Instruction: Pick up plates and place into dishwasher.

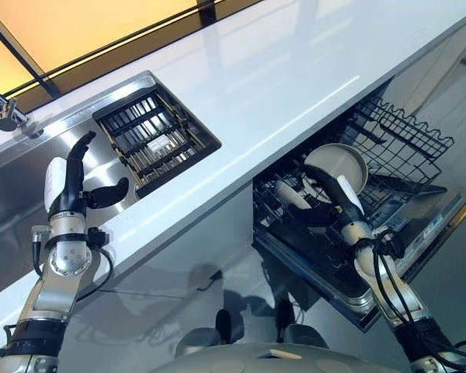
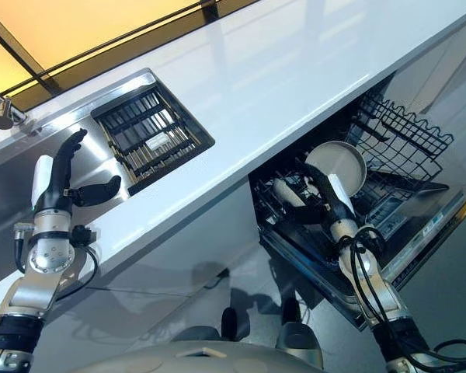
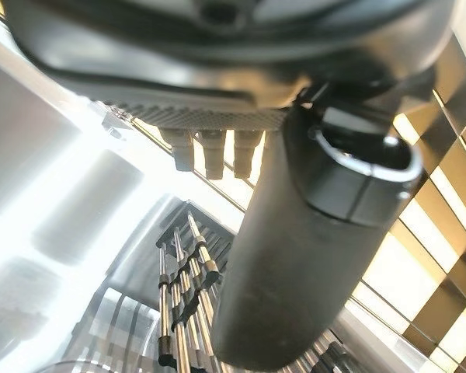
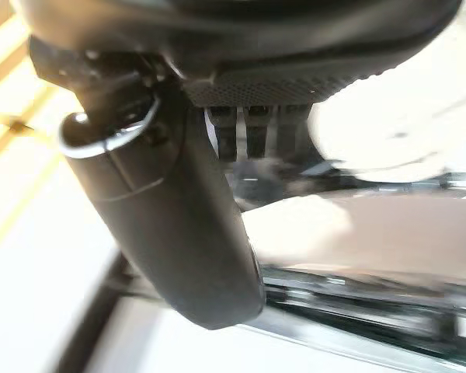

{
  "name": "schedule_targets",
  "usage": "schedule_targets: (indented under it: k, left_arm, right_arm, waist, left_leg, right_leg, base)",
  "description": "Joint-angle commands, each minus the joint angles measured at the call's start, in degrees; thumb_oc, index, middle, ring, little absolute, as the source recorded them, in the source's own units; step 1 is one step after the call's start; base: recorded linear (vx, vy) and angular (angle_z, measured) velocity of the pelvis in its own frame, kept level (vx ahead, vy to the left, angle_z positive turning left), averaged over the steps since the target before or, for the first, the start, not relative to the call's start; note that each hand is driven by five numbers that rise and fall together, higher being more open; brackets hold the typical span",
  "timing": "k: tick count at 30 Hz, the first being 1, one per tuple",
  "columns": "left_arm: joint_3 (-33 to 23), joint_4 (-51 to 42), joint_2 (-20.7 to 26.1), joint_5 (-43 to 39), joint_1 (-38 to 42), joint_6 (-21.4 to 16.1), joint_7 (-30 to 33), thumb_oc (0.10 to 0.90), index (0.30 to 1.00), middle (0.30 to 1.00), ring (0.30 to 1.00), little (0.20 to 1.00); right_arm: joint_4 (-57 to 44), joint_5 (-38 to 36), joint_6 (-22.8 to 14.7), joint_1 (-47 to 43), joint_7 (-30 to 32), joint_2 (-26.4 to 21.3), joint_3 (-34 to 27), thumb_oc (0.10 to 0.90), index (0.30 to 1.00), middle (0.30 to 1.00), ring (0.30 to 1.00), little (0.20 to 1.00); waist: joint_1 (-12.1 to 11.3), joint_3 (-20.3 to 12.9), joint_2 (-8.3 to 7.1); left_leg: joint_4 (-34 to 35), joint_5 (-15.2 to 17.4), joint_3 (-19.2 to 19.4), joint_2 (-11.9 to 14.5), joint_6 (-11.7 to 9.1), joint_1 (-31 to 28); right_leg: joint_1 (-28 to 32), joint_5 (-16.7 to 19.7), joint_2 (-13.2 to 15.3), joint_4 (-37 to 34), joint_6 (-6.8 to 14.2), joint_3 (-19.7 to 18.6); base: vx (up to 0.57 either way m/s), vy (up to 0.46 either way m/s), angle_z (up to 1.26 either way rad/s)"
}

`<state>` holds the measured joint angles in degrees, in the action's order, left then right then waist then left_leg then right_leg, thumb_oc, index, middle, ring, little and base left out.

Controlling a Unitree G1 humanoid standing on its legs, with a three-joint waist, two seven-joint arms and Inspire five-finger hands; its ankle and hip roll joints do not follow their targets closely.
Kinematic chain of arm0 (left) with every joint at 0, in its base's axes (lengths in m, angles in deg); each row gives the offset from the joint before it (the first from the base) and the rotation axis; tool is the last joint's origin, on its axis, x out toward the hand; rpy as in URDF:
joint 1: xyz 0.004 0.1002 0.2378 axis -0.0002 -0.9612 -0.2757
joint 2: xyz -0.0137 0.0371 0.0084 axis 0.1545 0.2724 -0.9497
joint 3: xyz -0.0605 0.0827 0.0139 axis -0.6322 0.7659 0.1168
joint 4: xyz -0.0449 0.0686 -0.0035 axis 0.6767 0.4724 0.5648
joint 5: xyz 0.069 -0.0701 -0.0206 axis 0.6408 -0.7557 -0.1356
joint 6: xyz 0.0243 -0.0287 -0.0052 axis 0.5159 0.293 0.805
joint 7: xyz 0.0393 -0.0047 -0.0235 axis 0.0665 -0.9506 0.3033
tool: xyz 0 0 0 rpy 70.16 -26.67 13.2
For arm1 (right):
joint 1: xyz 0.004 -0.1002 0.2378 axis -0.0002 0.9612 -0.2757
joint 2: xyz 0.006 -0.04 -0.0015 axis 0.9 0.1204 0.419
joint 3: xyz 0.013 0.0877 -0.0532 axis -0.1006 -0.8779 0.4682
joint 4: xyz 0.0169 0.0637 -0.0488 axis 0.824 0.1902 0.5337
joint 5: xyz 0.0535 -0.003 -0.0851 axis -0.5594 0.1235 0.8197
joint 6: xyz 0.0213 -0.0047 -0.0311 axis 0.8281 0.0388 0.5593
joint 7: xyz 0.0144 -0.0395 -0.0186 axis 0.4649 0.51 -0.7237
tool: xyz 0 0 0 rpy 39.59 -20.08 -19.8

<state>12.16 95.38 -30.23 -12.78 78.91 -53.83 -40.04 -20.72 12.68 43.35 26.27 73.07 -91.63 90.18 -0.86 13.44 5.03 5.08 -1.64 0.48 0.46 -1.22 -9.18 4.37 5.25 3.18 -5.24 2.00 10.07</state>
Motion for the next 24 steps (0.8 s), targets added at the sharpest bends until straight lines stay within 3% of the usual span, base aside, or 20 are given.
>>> schedule_targets:
  k: [1, 7, 8, 10, 11, 12, 15, 17, 22, 24]
  left_arm:
    - [-2.62, -3.17, 4.21, 1.65, 4.30, -5.03, 2.52, 0.800, 0.900, 0.900, 0.900, 0.900]
    - [-4.76, -4.56, 3.29, 1.76, 2.48, -3.98, 1.34, 0.800, 0.900, 0.900, 0.900, 0.900]
    - [-4.87, -4.41, 3.20, 1.86, 2.37, -3.94, 1.43, 0.800, 0.900, 0.900, 0.900, 0.900]
    - [-4.93, -4.03, 3.11, 1.86, 2.23, -4.27, 1.56, 0.800, 0.900, 0.900, 0.900, 0.900]
    - [-4.89, -3.52, 3.07, 1.71, 2.00, -4.65, 2.11, 0.800, 0.900, 0.900, 0.900, 0.900]
    - [-4.62, -3.31, 3.09, 1.64, 2.15, -4.55, 2.45, 0.800, 0.900, 0.900, 0.900, 0.900]
    - [-4.55, -3.00, 3.32, 1.17, 2.05, -4.61, 2.99, 0.800, 0.900, 0.900, 0.900, 0.900]
    - [-5.21, -3.55, 3.67, 0.36, 1.71, -4.46, 2.83, 0.800, 0.900, 0.900, 0.900, 0.900]
    - [-5.93, -3.95, 4.07, -1.56, 1.50, -5.51, 2.35, 0.800, 0.900, 0.900, 0.900, 0.900]
    - [-5.58, -3.97, 4.13, -2.18, 2.01, -6.14, 2.32, 0.800, 0.900, 0.900, 0.900, 0.900]
  right_arm:
    - [-8.63, -3.70, -9.93, -6.13, 3.79, -2.90, -7.00, 0.800, 0.900, 0.900, 0.900, 0.900]
    - [-12.13, -11.21, -13.48, -3.30, 4.89, -1.23, -14.66, 0.800, 0.900, 0.900, 0.900, 0.900]
    - [-12.78, -18.20, -15.50, -3.19, 5.14, -0.05, -16.02, 0.800, 0.900, 0.900, 0.900, 0.900]
    - [-12.83, -22.03, -18.02, -3.03, 6.74, 1.31, -17.00, 0.800, 0.900, 0.900, 0.900, 0.900]
    - [-12.25, -21.20, -21.23, -2.78, 11.08, 2.86, -18.08, 0.800, 0.900, 0.900, 0.900, 0.900]
    - [-12.00, -20.09, -21.78, -2.75, 14.22, 3.34, -18.41, 0.800, 0.900, 0.900, 0.900, 0.900]
    - [-9.40, -17.57, -19.72, -1.95, 21.44, 4.84, -19.83, 0.800, 0.900, 0.900, 0.900, 0.900]
    - [-5.45, -19.15, -17.13, -0.86, 22.44, 5.81, -21.26, 0.800, 0.900, 0.900, 0.900, 0.900]
    - [1.53, -23.14, -13.22, 0.04, 19.19, 6.58, -21.39, 0.800, 0.900, 0.900, 0.900, 0.900]
    - [5.63, -29.49, -10.25, -0.67, 16.30, 6.61, -20.56, 0.800, 0.900, 0.900, 0.900, 0.900]
  waist:
    - [0.99, -3.19, -1.26]
    - [2.28, -3.22, -1.63]
    - [2.60, -3.10, -1.71]
    - [2.77, -3.00, -1.75]
    - [3.09, -2.92, -1.64]
    - [3.23, -2.90, -1.56]
    - [3.67, -2.88, -1.30]
    - [4.05, -2.85, -1.27]
    - [4.03, -2.64, -1.52]
    - [3.61, -2.39, -1.68]
  left_leg:
    - [-1.55, 4.74, 0.62, -5.60, 2.66, 2.32]
    - [-1.81, 5.37, 1.68, -5.45, 3.03, 1.72]
    - [-1.92, 5.50, 2.05, -5.41, 3.08, 1.61]
    - [-2.14, 5.67, 2.27, -5.41, 3.09, 1.58]
    - [-2.29, 5.90, 2.54, -5.43, 3.12, 1.54]
    - [-2.32, 5.99, 2.69, -5.45, 3.16, 1.50]
    - [-2.35, 6.24, 3.15, -5.45, 3.19, 1.36]
    - [-2.30, 6.34, 3.51, -5.43, 3.24, 1.22]
    - [-2.53, 6.35, 3.63, -5.40, 3.25, 1.21]
    - [-2.65, 6.28, 3.55, -5.35, 3.13, 1.23]
  right_leg:
    - [0.69, -12.01, -2.91, 8.38, 1.35, 1.69]
    - [0.80, -12.06, -3.20, 8.45, 1.42, 0.85]
    - [0.77, -12.00, -3.27, 8.48, 1.42, 0.63]
    - [0.71, -12.00, -3.30, 8.58, 1.45, 0.42]
    - [0.56, -12.06, -3.36, 8.71, 1.53, 0.17]
    - [0.52, -12.11, -3.37, 8.74, 1.54, 0.05]
    - [0.40, -12.19, -3.36, 8.81, 1.65, -0.18]
    - [0.38, -12.19, -3.37, 8.76, 1.70, -0.34]
    - [0.57, -12.03, -3.33, 8.59, 1.64, -0.26]
    - [0.79, -12.00, -3.27, 8.51, 1.48, 0.01]
  base:
    - [0.00, 0.000, 0.00]
    - [0.01, -0.011, -0.03]
    - [0.01, -0.016, -0.07]
    - [0.00, -0.007, -0.08]
    - [0.00, 0.006, -0.09]
    - [0.00, 0.009, -0.12]
    - [0.00, 0.011, -0.07]
    - [0.00, -0.002, -0.06]
    - [0.01, -0.029, -0.05]
    - [0.03, -0.048, -0.04]
